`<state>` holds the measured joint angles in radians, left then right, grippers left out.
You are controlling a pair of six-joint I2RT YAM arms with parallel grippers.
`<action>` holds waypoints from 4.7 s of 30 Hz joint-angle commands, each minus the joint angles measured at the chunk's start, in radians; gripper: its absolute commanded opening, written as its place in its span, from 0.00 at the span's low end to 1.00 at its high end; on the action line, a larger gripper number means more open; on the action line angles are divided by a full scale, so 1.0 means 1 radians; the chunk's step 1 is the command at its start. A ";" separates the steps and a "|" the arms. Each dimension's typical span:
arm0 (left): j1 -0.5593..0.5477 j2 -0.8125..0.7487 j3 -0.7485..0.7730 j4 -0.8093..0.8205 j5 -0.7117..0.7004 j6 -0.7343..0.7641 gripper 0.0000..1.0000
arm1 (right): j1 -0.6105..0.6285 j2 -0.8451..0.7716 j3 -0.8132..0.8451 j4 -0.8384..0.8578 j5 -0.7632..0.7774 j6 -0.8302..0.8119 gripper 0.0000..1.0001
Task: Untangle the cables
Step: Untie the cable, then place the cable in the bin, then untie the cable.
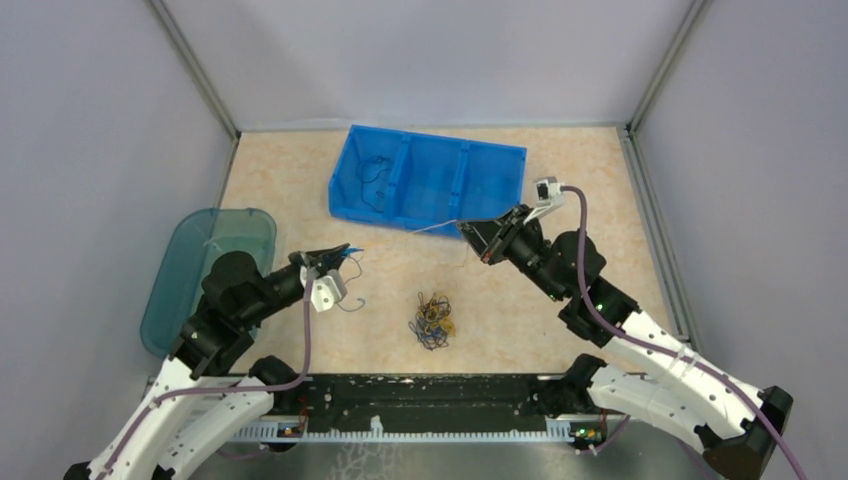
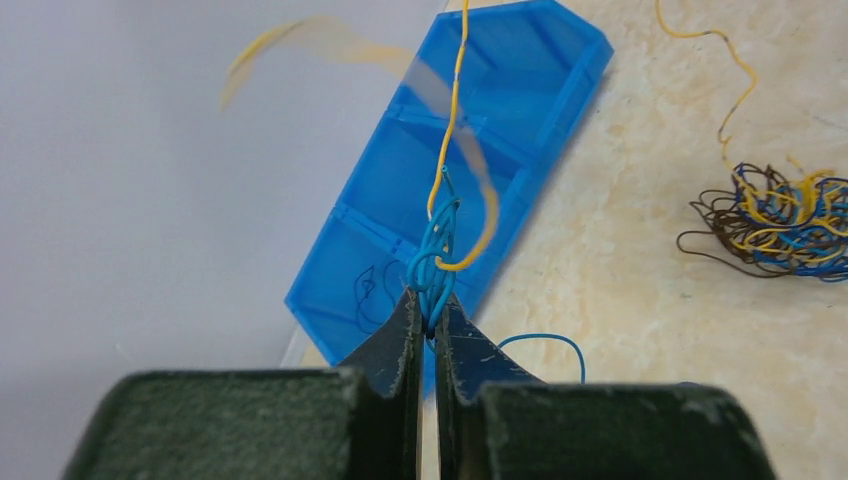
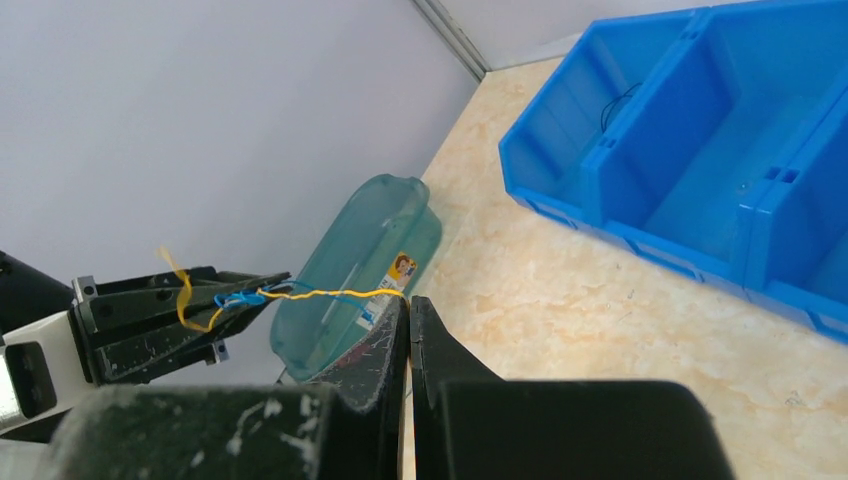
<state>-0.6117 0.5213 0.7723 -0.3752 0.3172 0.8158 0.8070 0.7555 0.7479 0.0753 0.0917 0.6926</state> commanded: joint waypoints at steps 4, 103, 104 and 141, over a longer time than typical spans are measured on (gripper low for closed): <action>0.003 -0.011 0.015 0.040 -0.135 0.119 0.00 | -0.012 -0.018 0.021 0.005 0.047 -0.024 0.00; 0.026 0.555 -0.042 0.583 0.634 -0.754 1.00 | -0.011 0.191 0.034 0.560 -0.125 0.226 0.00; 0.026 0.566 -0.040 0.610 0.616 -0.802 1.00 | -0.011 0.194 0.032 0.578 -0.127 0.232 0.00; -0.002 0.576 0.025 0.796 0.564 -1.040 0.79 | 0.097 0.388 0.123 0.956 -0.140 0.529 0.00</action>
<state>-0.6193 1.1225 0.7525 0.3824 0.8017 -0.2199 0.8818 1.1355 0.8082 0.9569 -0.0319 1.2331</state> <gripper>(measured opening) 0.833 0.007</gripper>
